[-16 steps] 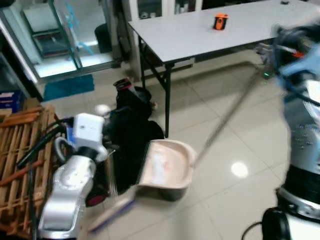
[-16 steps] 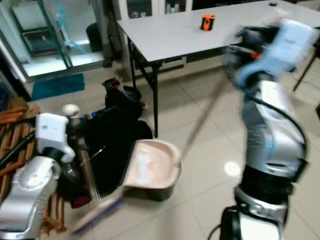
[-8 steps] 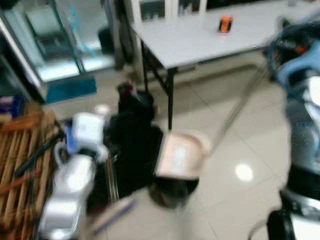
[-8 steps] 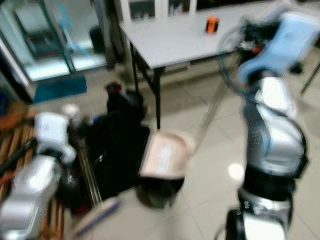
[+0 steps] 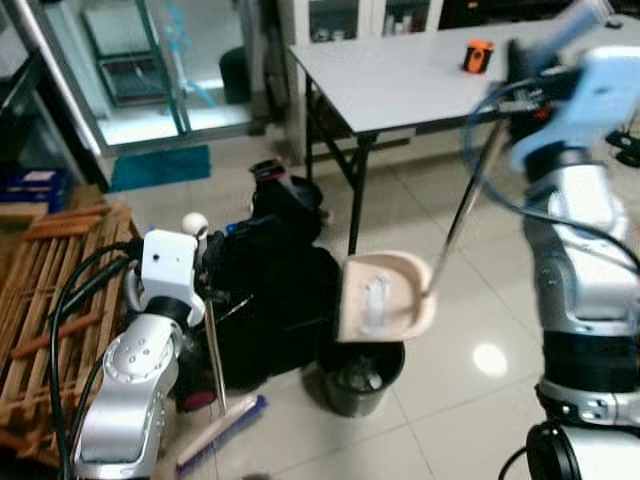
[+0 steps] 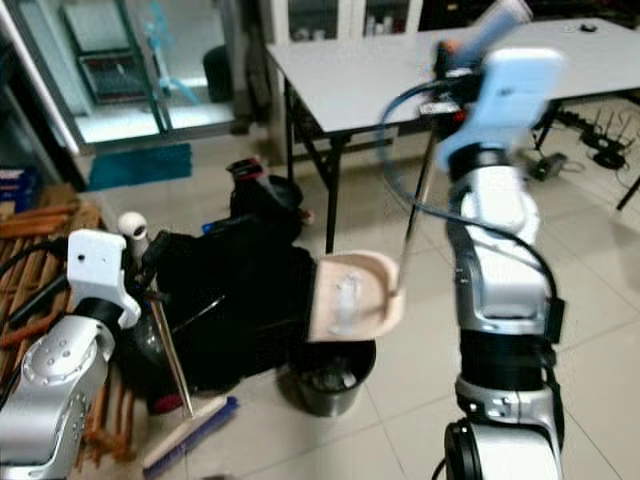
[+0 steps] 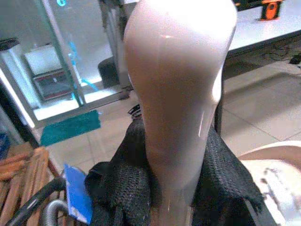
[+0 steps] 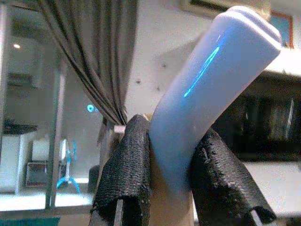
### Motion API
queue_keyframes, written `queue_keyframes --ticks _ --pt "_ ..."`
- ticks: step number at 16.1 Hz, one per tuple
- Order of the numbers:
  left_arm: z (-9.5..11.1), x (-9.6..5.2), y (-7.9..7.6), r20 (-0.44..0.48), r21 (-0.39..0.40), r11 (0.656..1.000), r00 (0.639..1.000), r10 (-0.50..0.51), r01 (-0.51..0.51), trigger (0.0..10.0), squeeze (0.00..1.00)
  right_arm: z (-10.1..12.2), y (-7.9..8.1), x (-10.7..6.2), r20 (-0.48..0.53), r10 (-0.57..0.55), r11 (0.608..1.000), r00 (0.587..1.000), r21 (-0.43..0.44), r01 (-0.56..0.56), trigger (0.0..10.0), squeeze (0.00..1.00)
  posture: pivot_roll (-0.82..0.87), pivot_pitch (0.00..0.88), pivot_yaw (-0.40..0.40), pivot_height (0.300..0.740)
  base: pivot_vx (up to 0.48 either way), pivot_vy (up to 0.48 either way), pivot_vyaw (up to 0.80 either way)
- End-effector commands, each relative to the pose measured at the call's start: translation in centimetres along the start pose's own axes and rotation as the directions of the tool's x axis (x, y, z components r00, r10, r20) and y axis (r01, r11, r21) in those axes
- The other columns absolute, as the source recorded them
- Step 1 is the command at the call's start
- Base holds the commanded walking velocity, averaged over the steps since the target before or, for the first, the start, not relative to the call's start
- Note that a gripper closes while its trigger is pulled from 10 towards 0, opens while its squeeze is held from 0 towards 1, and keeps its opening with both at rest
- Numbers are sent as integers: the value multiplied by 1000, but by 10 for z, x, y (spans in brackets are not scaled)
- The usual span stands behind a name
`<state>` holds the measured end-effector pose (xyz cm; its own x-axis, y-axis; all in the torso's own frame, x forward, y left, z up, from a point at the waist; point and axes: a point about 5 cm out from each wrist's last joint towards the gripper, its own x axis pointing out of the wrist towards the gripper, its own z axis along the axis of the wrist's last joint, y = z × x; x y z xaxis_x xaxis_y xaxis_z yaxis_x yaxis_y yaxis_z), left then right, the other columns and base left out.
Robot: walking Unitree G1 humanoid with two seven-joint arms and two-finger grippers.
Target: Sweep floor
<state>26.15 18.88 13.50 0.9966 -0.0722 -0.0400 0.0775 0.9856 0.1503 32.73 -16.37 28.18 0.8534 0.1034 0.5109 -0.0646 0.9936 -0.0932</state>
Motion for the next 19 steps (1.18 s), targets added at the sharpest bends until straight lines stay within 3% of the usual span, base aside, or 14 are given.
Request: queue_keyframes --ticks 1,3,5,7,11,14,15,17,19 --pt "3 1 3 10 18 1000 1000 21 -22 10000 0 19 13 7 121 54 998 991 -24 -52 10000 0 34 0 12 740 0 0 0" --pt "3 2 6 5 23 999 999 33 -33 10000 0 17 39 2 153 140 990 978 -33 -137 10000 0 36 0 8 740 0 0 0" --pt "2 3 6 -3 28 999 999 40 -40 10000 0 12 55 -1 151 225 974 963 -57 -219 10000 0 36 0 7 740 0 0 0" --pt "1 4 6 -7 29 999 999 41 -40 10000 0 8 73 -7 149 377 919 914 -181 -349 10000 0 35 0 8 740 0 0 0" --pt "0 4 6 -12 26 999 999 48 -48 10000 0 3 91 -16 136 504 841 853 -299 -450 10000 0 34 0 2 740 0 0 0" --pt "-1 5 6 -15 24 999 999 46 -45 10000 0 3 94 -18 123 552 794 825 -380 -474 10000 0 30 0 7 740 0 0 0" --pt "-1 6 6 -11 26 999 999 40 -40 10000 0 4 89 -16 118 540 793 833 -402 -458 10000 0 30 0 7 740 0 0 0" --pt "0 7 4 0 21 999 1000 30 -30 10000 0 6 74 -12 114 490 815 864 -412 -408 10000 0 26 0 8 740 0 0 0" --pt "1 9 -4 -1 -6 1000 1000 -14 14 10000 0 6 48 -8 89 367 866 926 -397 -304 10000 0 11 0 19 740 0 0 0"
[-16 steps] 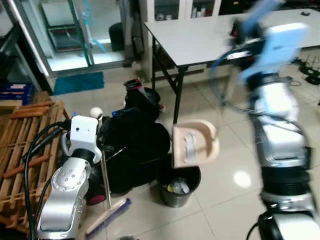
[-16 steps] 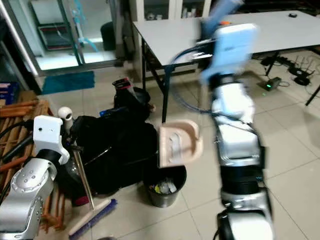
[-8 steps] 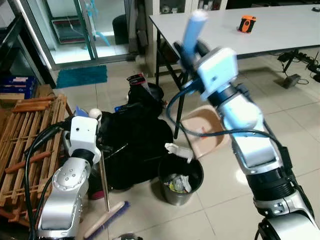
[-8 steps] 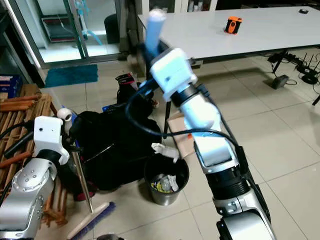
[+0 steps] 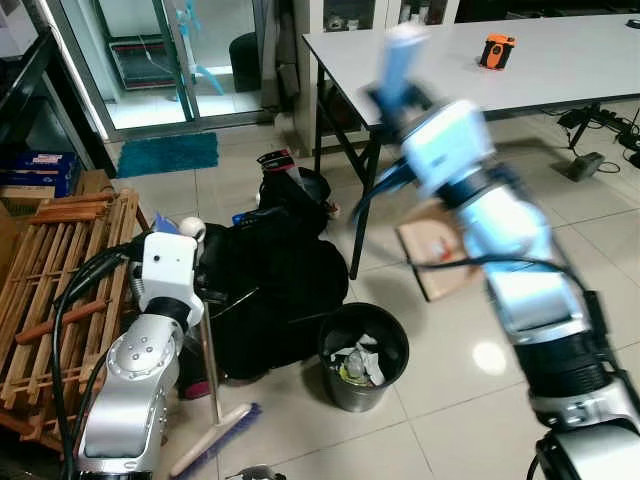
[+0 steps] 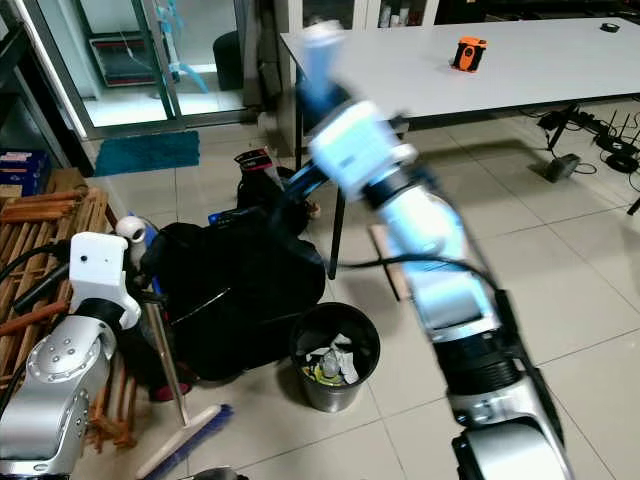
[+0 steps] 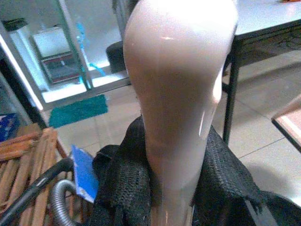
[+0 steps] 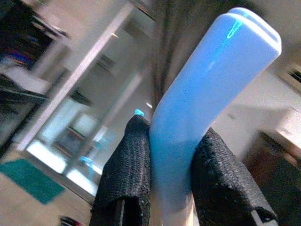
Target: Sweep floor
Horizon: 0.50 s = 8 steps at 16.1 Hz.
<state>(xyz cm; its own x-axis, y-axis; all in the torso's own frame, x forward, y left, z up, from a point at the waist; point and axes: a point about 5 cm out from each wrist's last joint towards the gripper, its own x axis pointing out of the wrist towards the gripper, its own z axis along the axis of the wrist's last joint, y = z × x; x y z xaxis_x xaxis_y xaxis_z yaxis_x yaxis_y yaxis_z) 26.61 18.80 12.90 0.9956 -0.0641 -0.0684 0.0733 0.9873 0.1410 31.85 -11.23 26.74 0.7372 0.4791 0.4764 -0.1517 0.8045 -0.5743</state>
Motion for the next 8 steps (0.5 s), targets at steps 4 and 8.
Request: queue_keyframes --ticks 4,8 --pt "10 11 -23 45 -22 994 993 -109 110 10000 0 -27 -45 -37 -240 -261 965 935 -46 258 10000 0 -24 0 39 740 0 0 0" --pt "13 16 -32 52 -50 986 986 -157 160 10000 0 -44 -52 -67 -384 -373 924 845 -74 375 10000 0 -38 0 44 740 0 0 0"
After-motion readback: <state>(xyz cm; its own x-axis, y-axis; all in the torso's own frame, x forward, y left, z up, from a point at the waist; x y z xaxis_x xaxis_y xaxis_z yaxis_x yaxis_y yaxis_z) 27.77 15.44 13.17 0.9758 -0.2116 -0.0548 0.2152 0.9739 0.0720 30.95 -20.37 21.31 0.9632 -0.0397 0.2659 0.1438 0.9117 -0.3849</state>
